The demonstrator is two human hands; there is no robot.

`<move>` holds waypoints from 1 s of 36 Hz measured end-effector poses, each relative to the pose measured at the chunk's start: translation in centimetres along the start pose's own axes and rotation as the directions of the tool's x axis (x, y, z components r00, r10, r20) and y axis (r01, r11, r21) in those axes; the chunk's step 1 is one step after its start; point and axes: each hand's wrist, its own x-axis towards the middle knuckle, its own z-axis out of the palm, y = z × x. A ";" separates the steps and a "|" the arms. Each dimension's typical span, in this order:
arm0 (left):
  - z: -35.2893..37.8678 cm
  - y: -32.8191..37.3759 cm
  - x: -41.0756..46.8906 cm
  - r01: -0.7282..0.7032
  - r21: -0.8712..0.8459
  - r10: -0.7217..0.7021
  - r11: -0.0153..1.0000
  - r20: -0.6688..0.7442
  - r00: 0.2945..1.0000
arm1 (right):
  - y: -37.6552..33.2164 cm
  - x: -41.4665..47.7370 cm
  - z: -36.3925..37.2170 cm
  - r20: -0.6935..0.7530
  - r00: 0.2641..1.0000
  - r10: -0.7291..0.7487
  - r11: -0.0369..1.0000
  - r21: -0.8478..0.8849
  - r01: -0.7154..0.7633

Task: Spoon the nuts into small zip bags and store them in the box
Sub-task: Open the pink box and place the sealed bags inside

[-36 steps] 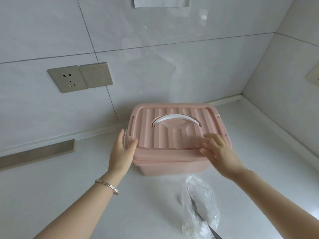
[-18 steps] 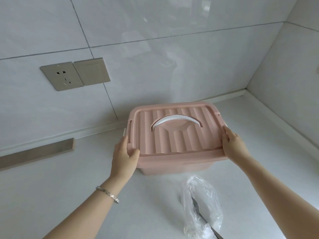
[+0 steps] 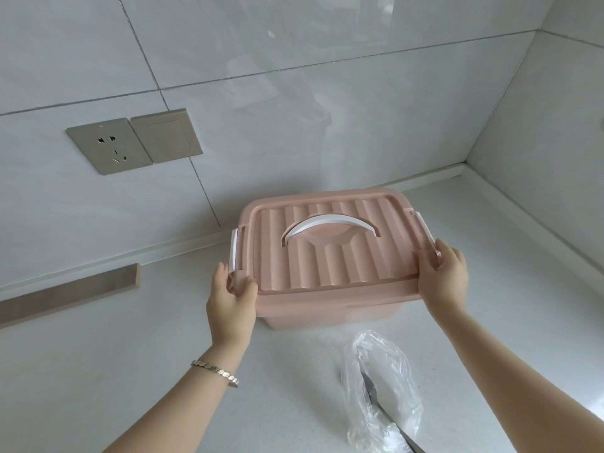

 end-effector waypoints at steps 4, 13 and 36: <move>0.0 0.0 0.0 -0.053 0.059 0.053 0.997 0.008 0.999 | 0.0 0.0 -0.3 -0.004 0.996 -0.084 0.996 -0.043 0.083; 0.4 -0.1 -0.1 -0.049 0.089 0.048 0.995 0.004 0.999 | -0.3 -3.2 -0.4 0.076 0.995 0.065 0.997 -0.042 -0.062; 3.7 2.7 3.5 0.109 -0.068 -0.110 0.992 -0.025 0.994 | -3.7 2.8 3.4 0.372 0.902 0.218 0.940 0.168 -0.296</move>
